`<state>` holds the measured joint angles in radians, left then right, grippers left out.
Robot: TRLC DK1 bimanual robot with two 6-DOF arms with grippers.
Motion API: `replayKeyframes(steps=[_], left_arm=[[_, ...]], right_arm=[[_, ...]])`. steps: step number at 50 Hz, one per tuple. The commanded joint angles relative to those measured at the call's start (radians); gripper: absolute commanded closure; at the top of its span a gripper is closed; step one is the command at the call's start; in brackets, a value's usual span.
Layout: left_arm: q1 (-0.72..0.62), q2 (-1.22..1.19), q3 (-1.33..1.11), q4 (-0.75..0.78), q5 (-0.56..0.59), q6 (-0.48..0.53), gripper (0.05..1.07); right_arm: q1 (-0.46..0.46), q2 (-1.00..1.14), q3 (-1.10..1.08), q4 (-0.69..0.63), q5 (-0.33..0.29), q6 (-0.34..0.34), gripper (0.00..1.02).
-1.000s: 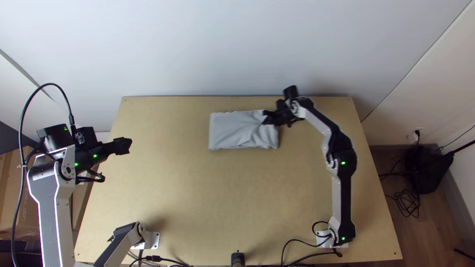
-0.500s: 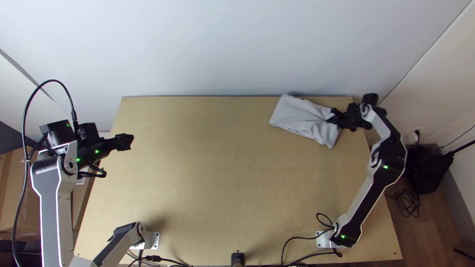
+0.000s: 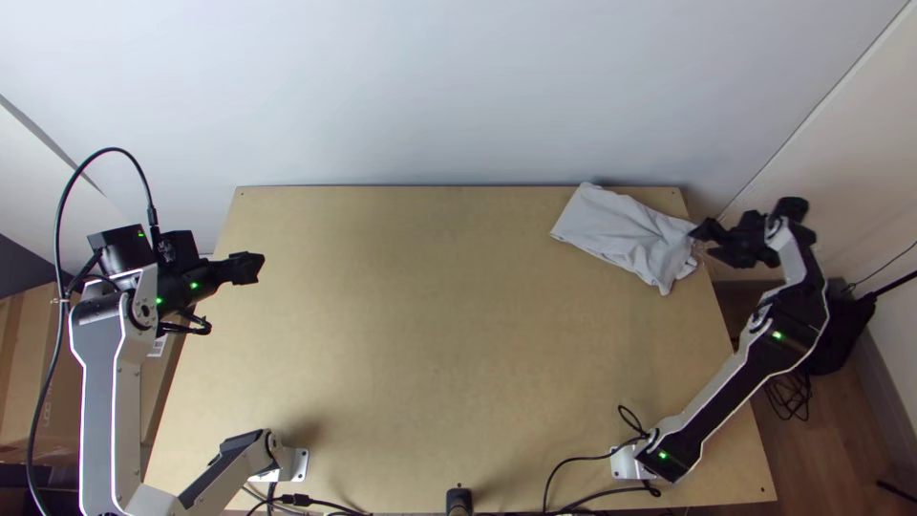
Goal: Fold the t-shirt
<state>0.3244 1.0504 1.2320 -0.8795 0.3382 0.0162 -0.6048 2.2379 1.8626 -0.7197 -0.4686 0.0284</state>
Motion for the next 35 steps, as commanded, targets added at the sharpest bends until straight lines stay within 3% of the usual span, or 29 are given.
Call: replayKeyframes(steps=[1,4,7,12,19,35], left_arm=[[-0.007,0.011,-0.016,0.028,0.016,0.002,0.11],[-0.007,0.014,-0.017,0.048,0.019,-0.004,0.11],[-0.005,0.022,-0.023,0.065,0.019,-0.004,0.11],[-0.007,0.023,-0.049,0.129,0.019,-0.018,0.11],[-0.004,0.030,-0.052,0.206,0.018,-0.073,0.11],[-0.028,-0.086,-0.080,0.415,-0.048,-0.094,0.10]], right_arm=[[-0.052,-0.037,0.076,-0.004,0.081,-0.061,0.03],[-0.062,-0.077,0.086,0.005,0.142,-0.097,0.03],[-0.070,-0.135,0.075,0.020,0.162,-0.124,0.03],[-0.073,-0.258,0.043,0.034,0.162,-0.159,0.03],[-0.044,-0.500,-0.080,0.166,0.163,-0.180,0.03],[0.168,-1.049,-0.333,0.379,0.242,-0.186,0.03]])
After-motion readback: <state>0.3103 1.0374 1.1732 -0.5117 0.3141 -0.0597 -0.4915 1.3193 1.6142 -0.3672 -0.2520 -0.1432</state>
